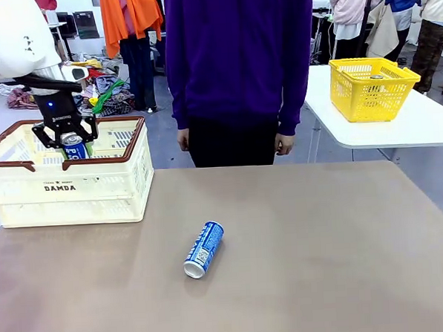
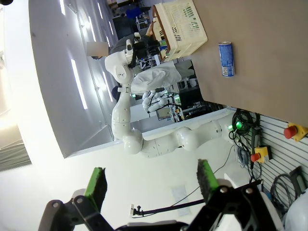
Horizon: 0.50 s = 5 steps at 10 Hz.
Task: Place the drinks into the Shopping basket.
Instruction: Pick up one drink and place it into the Shopping basket.
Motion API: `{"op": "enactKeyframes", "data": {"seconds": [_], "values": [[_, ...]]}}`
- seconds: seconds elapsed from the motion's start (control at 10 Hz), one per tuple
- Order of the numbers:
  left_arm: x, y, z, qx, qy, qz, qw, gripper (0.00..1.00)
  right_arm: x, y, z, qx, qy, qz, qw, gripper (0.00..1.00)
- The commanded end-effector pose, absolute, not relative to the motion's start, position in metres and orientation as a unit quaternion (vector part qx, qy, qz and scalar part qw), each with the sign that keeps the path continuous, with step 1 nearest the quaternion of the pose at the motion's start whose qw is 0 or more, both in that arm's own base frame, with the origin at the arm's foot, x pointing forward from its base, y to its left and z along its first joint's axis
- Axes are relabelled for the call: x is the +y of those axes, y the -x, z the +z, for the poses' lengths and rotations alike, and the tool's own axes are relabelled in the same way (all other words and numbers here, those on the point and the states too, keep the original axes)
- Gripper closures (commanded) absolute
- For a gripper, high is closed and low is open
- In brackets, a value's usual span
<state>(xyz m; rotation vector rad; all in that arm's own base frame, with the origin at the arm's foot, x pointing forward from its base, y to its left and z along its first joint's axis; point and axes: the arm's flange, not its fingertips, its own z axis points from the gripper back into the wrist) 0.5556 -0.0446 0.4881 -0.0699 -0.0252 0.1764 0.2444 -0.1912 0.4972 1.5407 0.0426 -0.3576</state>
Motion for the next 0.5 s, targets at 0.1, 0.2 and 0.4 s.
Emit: {"op": "enactKeyframes", "data": {"seconds": [0.1,0.2,0.4], "values": [[-0.045,-0.556,0.488,-0.013,0.035,0.088,0.995,1.00,-0.191,-0.244,0.500,0.016,-0.694,-0.159,0.702,0.00],[-0.045,-0.553,0.471,-0.033,0.035,0.080,0.996,1.00,-0.191,-0.244,0.500,0.016,-0.694,-0.159,0.702,0.00],[-0.045,-0.554,0.452,-0.030,0.032,0.090,0.995,1.00,-0.191,-0.244,0.500,0.016,-0.694,-0.159,0.702,0.00]]}}
